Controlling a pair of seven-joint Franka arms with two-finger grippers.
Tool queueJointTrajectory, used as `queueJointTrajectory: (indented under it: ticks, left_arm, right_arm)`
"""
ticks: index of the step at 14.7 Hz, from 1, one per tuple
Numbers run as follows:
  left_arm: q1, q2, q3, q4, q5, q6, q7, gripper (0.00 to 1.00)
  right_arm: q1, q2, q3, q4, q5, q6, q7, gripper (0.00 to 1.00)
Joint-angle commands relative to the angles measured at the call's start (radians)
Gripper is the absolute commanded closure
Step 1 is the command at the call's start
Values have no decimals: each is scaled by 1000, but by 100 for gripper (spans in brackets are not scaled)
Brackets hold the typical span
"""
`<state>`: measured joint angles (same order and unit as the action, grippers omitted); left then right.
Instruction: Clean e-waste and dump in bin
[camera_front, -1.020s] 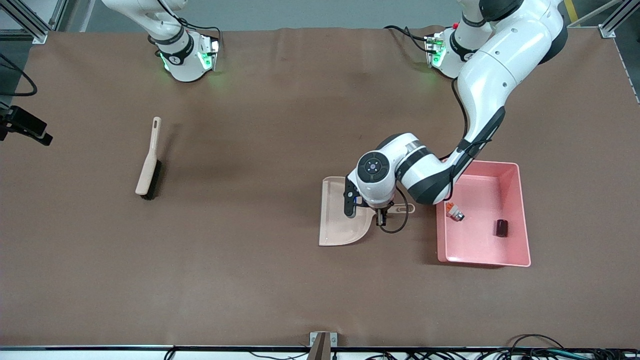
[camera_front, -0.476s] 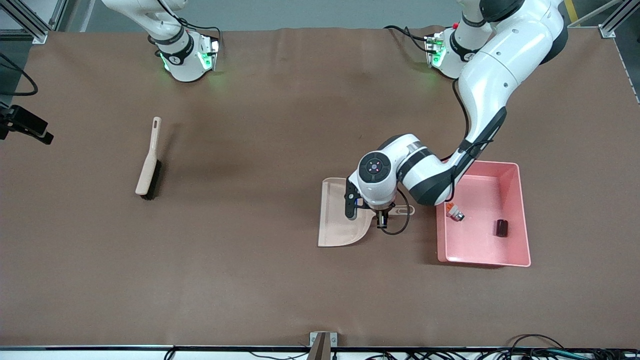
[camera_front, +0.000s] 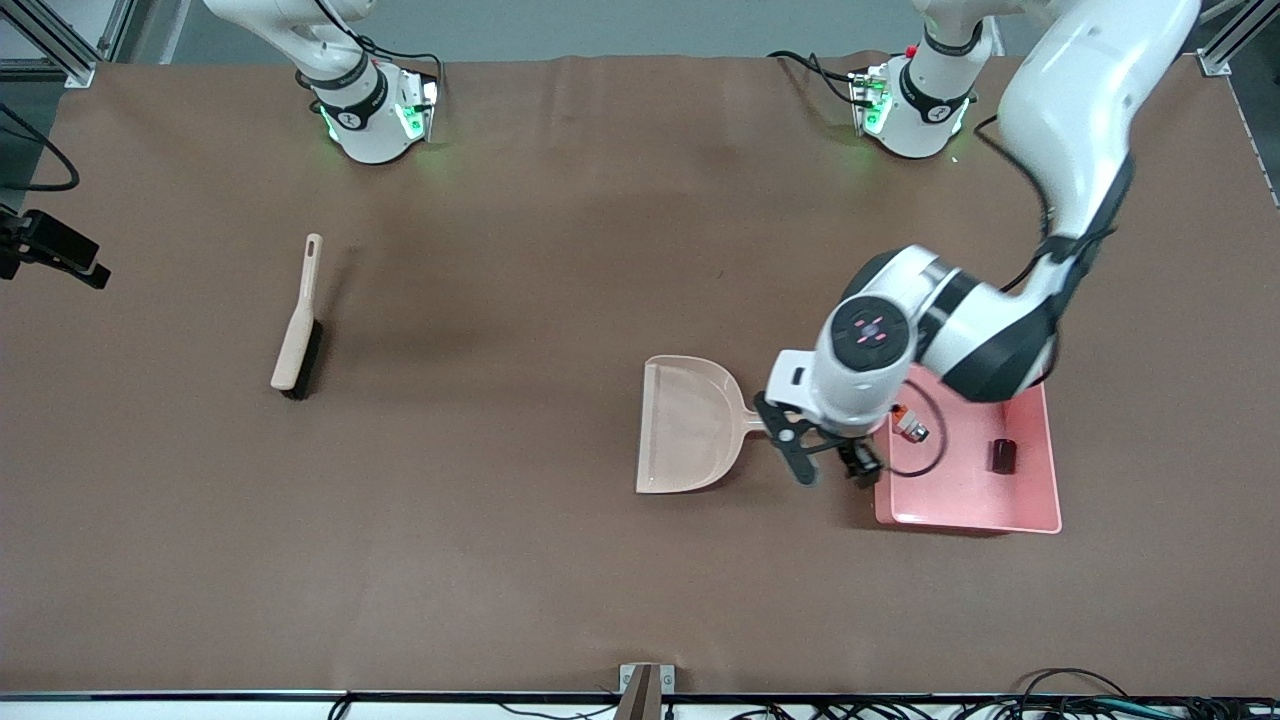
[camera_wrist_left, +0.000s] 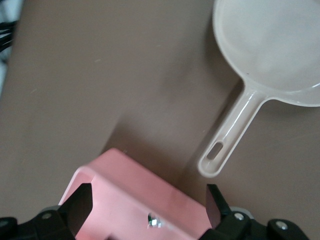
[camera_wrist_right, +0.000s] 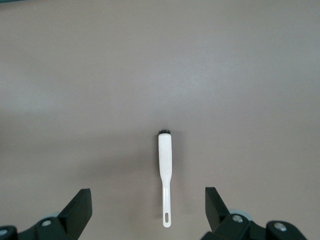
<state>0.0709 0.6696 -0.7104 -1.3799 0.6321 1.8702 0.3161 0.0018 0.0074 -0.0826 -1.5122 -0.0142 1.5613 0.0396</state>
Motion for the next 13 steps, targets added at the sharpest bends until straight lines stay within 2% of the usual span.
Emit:
queueJointTrajectory:
  ticks: [1, 6, 7, 10, 12, 13]
  left_arm:
    - [36, -131, 5, -33, -83, -40, -167, 0]
    - [153, -297, 5, -34, -221, -147, -316, 0]
    - [156, -336, 31, -34, -262, -155, -307, 0]
    - [52, -458, 259, -41, -391, -157, -302, 0]
    - [-9, -539, 397, -77, -532, -190, -318, 0]
    - [-44, -580, 464, -106, -555, -203, -316, 0]
  right_arm:
    - [3, -20, -2, -13, -9, 2, 0, 0]
    - [0, -20, -2, -13, -10, 5, 0, 0]
    - [0, -20, -2, -13, -9, 5, 0, 0]
    - [4, -20, -2, -13, -10, 8, 2, 0]
    - [4, -20, -2, -13, -10, 8, 2, 0]
    - [6, -20, -2, -13, -9, 8, 2, 0]
